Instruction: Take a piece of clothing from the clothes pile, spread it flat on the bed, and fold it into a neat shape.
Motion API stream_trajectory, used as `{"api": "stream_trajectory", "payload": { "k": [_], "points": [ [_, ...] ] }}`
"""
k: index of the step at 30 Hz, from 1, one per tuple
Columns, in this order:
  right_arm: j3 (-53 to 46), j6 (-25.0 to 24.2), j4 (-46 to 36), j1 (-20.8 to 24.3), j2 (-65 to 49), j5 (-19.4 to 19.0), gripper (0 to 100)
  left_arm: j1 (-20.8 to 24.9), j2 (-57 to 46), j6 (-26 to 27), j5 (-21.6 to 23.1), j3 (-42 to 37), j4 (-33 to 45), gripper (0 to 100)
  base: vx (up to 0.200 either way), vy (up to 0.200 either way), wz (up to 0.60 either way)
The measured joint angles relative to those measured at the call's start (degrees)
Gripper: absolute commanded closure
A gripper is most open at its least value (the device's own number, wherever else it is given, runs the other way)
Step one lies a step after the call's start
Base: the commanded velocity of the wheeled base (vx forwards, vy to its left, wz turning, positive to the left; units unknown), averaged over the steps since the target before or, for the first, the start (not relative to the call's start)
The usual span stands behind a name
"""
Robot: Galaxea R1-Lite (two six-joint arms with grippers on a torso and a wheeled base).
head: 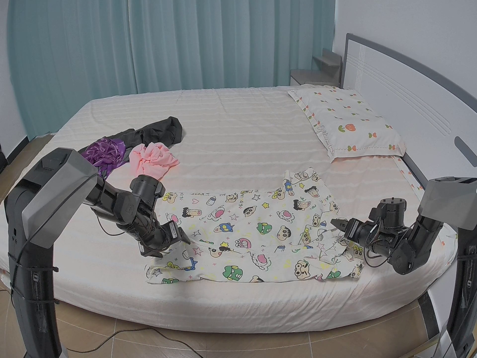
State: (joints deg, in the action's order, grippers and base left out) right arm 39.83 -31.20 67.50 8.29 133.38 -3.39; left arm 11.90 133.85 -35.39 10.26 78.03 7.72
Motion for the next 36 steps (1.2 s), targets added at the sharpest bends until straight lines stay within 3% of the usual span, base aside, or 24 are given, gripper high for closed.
{"api": "stream_trajectory", "payload": {
  "k": [5, 10, 16, 25, 36],
  "points": [
    [-3.6, -3.4, 5.8, -0.2, -1.6, 3.7, 0, -1.3, -1.2, 0.2, 0.5, 0.1, -0.2, 0, 0.0, 0.0, 0.0],
    [-10.1, -7.5, 8.8, 0.7, -5.6, 4.4, 0, -2.6, -4.4, 2.3, 2.4, -0.7, 0.0, 0, 0.0, 0.0, 0.0],
    [-17.8, -14.3, 13.2, 5.0, -9.9, 4.6, 0, -1.8, -8.7, 6.9, 3.9, -5.5, -0.1, 0, 0.0, 0.0, 0.0],
    [-26.7, -20.2, 21.3, 11.4, -10.5, 3.6, 0, 7.5, -11.4, 2.8, -6.4, -14.9, -9.6, 0, 0.0, 0.0, 0.0],
    [-29.2, -21.4, 21.5, 15.3, -9.6, 3.4, 0, 9.8, -7.8, 2.2, -15.8, -18.4, -13.6, 0, 0.0, 0.0, 0.0]
  ]
}}
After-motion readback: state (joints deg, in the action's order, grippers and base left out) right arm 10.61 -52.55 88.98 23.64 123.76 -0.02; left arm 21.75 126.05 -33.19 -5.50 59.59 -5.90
